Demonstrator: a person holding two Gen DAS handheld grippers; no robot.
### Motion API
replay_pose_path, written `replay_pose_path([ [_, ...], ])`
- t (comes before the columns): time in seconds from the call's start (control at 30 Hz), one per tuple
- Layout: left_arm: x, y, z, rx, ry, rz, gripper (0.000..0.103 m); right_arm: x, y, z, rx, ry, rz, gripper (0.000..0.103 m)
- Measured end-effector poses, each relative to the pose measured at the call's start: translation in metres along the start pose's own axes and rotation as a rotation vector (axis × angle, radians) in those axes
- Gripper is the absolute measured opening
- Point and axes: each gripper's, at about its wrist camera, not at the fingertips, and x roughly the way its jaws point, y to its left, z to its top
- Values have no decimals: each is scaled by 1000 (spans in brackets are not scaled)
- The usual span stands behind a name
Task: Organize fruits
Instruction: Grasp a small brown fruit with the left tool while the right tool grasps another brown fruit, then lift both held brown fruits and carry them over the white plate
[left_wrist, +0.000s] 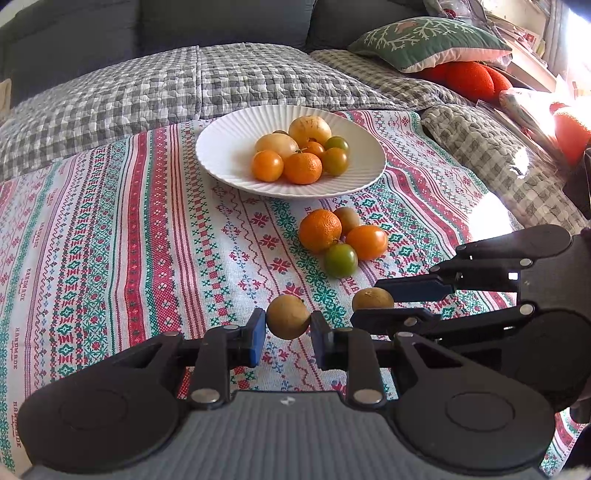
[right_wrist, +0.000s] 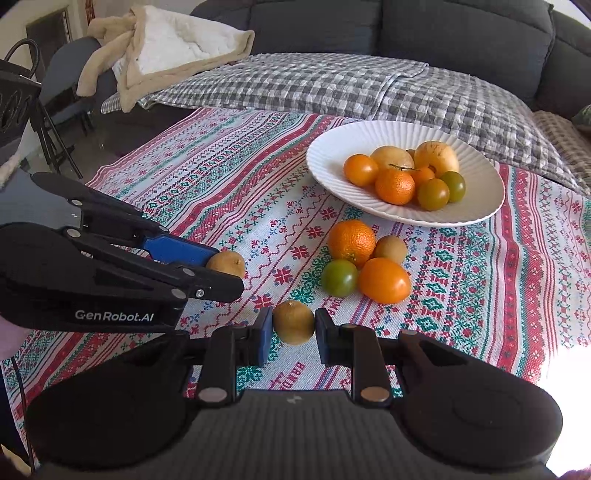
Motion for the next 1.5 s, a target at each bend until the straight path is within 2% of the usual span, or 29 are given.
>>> replay_pose_path([
  [0.6,-3,-6,13,-17,-39,-5,3,-26,-30,20,70,-72,-86,22],
  [0.93,1,-2,28,-93,-81,-39,3,-35,-49,35,112,-125,-115,22],
  [1.2,10,3,47,-175,-95,-36,3,-29,-73,49,169,-149,-137,22],
  [1.5,23,5,63,-171,-103,10,3,-6,-101,54,270,-150,-124,22],
])
